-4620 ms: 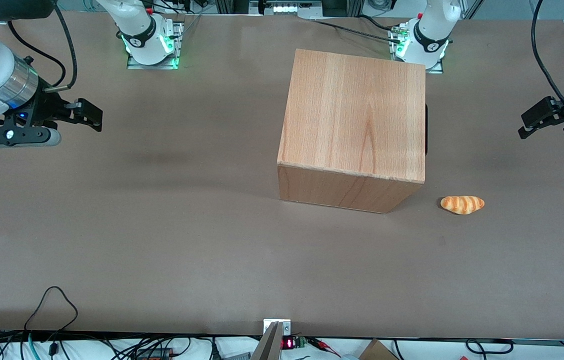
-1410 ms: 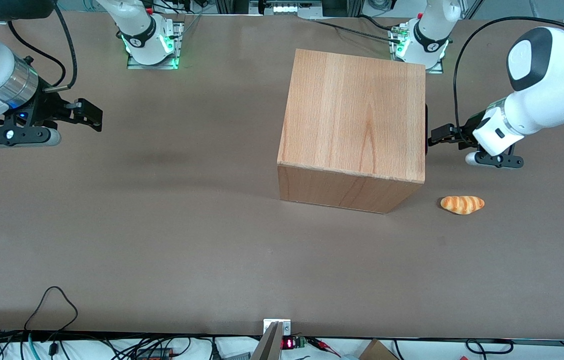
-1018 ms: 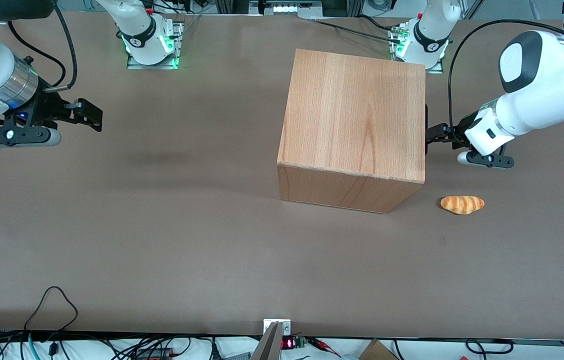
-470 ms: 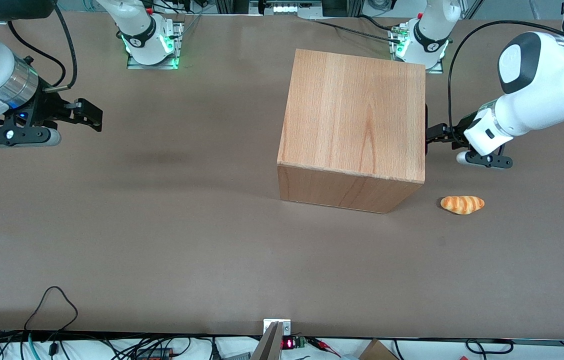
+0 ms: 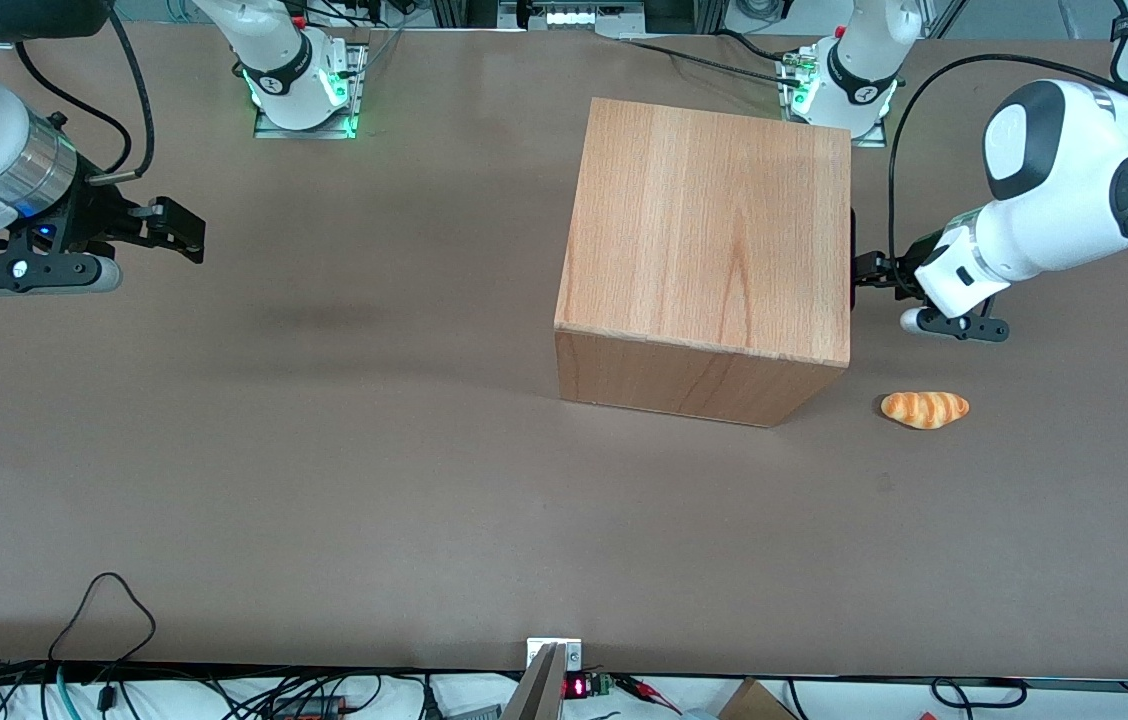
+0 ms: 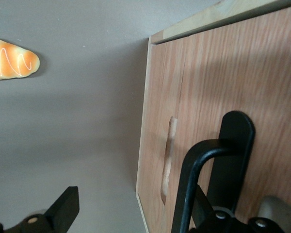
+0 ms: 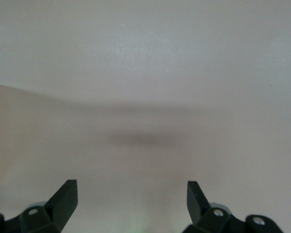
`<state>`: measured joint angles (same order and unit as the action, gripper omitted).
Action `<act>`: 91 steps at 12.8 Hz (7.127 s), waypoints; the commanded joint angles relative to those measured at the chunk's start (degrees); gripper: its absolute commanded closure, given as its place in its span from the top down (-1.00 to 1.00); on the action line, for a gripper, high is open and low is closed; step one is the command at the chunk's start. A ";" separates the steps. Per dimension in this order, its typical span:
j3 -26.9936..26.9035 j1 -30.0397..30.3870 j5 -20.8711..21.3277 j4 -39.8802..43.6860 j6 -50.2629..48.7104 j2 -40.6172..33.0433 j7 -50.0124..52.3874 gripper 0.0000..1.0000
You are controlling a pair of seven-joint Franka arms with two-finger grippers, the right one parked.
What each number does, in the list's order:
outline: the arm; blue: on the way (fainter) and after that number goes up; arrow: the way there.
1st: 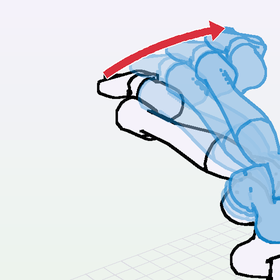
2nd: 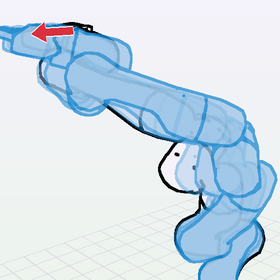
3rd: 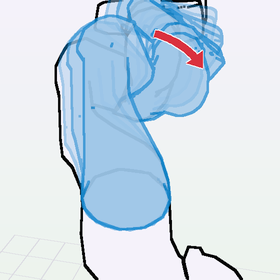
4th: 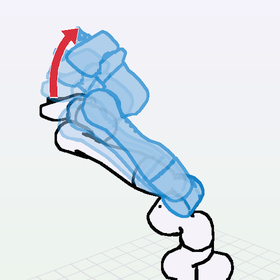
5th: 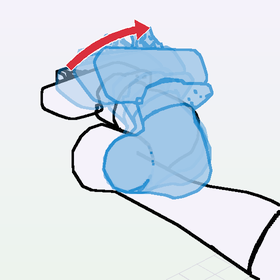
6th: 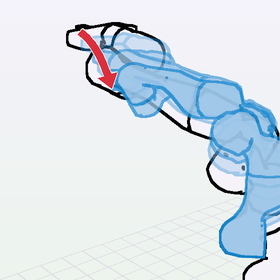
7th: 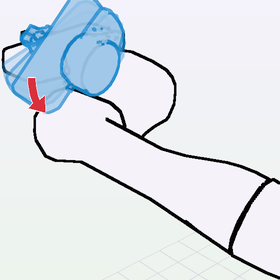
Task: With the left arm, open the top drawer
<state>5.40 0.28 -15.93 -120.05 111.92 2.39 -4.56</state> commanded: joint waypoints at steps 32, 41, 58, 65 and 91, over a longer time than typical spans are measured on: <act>0.13 9.39 5.74 0.34 1.38 0.69 -1.59 1.00; 0.05 12.90 9.33 0.60 1.55 1.04 -1.59 1.00; -0.13 19.41 9.52 1.74 1.38 1.83 -6.51 1.00; -0.13 19.41 9.43 9.11 -5.55 1.13 -6.42 1.00; 7.51 18.62 13.65 30.57 -24.11 -0.63 -2.38 1.00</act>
<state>12.23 18.85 -4.25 -90.85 89.60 1.88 -7.28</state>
